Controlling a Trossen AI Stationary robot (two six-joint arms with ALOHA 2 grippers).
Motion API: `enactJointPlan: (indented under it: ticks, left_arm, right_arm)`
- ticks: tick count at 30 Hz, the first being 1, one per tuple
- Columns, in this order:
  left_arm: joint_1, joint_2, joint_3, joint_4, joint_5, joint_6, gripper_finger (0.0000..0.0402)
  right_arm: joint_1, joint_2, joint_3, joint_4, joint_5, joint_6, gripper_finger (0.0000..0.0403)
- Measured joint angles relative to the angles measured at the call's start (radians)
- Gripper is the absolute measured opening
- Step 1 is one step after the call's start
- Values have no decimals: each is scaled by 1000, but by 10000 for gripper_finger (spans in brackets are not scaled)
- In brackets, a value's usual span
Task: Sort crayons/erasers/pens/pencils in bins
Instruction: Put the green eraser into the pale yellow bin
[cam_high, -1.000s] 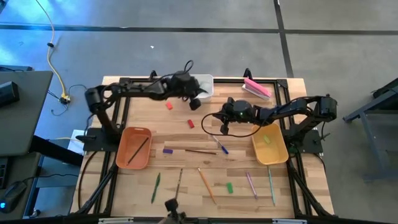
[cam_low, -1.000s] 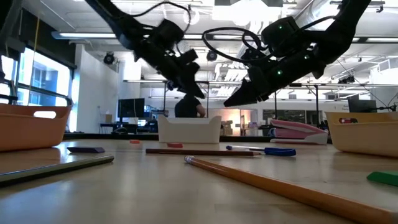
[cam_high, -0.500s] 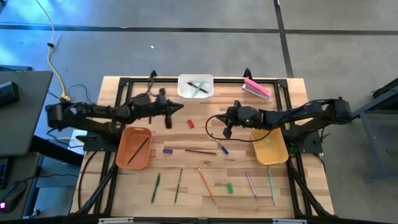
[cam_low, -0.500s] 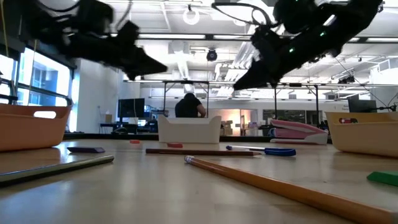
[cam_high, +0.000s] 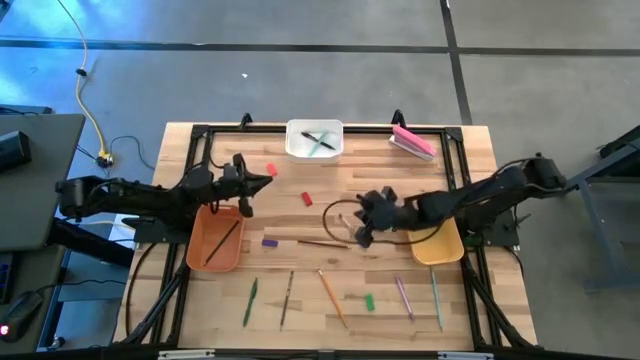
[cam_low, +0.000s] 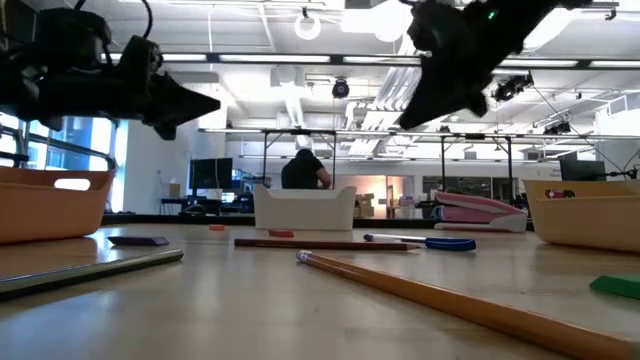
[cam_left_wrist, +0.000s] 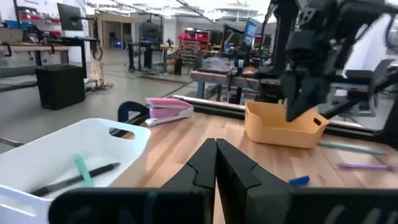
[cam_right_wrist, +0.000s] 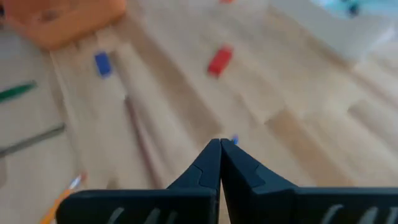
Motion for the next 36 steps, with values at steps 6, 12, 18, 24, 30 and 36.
enactJointPlan:
  ticks: [6,12,18,24,30,36]
  left_arm:
    - [-8,0,1,8,69,-3,0]
    - [-48,-4,1,10,100,4,0]
    - [-82,-6,1,8,100,17,0]
    - [-103,-6,1,8,98,54,0]
    - [-104,-6,1,8,95,60,0]
    - [-104,-6,2,7,95,60,0]
  right_arm:
    - [132,150,208,-312,6,292,0]
    - [250,287,334,-469,-73,597,1]
    - [362,381,413,-463,-136,806,45]
    - [421,462,473,-482,-194,1018,122]
    - [444,553,519,-505,-271,1148,180]
    - [450,624,570,-532,-302,1209,196]
